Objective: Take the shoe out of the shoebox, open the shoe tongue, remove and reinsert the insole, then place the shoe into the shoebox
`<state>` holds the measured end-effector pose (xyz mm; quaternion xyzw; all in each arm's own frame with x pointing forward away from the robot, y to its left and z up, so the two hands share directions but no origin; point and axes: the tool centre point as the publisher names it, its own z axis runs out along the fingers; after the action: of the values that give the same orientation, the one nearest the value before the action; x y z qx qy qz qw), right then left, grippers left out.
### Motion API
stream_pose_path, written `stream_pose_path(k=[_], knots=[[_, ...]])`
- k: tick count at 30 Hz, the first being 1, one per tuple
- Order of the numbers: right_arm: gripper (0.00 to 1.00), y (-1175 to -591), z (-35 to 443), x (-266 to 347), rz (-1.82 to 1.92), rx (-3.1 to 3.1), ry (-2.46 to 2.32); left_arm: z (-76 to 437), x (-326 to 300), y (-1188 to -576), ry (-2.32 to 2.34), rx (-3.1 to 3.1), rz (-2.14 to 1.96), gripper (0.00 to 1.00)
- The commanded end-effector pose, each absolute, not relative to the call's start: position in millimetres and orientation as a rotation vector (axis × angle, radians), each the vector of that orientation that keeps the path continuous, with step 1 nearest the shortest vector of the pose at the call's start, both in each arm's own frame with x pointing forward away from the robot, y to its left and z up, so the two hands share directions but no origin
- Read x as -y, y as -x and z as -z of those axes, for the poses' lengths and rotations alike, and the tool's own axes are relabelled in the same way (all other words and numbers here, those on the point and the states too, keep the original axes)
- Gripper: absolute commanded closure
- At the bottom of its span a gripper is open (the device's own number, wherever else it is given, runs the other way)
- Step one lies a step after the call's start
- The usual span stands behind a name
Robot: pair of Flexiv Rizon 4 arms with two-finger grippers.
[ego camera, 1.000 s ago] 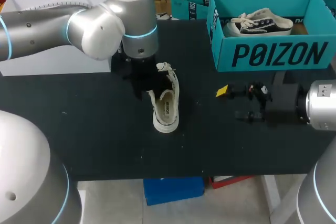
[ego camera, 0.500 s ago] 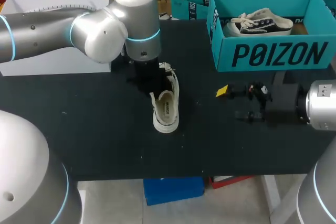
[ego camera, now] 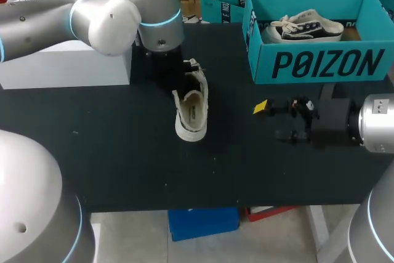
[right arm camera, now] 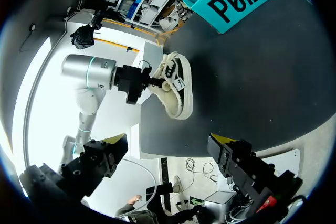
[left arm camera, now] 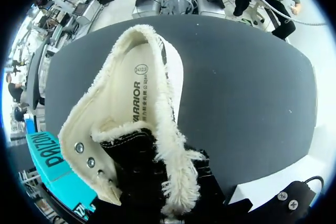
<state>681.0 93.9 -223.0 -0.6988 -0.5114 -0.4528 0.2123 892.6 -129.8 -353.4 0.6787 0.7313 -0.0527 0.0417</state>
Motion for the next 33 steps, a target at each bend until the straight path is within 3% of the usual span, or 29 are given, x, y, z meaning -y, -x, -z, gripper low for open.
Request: stream_pose_path(k=[1,11,19,33], knots=[[0.00,-681,223,-94,1.257,1.420,1.940,300,117,-889,-2.036,-2.213,0.166,1.00],[0.00,-681,223,-94,1.257,1.420,1.940,223,116,-905,-1.999,-2.169,0.157,1.00],[0.00,-681,223,-94,1.257,1.420,1.940,187,99,-927,-1.662,-2.428,0.205,1.00],[0.00,-681,223,-94,1.257,1.420,1.940,169,-37,-993,-0.633,-2.817,0.359,1.00]])
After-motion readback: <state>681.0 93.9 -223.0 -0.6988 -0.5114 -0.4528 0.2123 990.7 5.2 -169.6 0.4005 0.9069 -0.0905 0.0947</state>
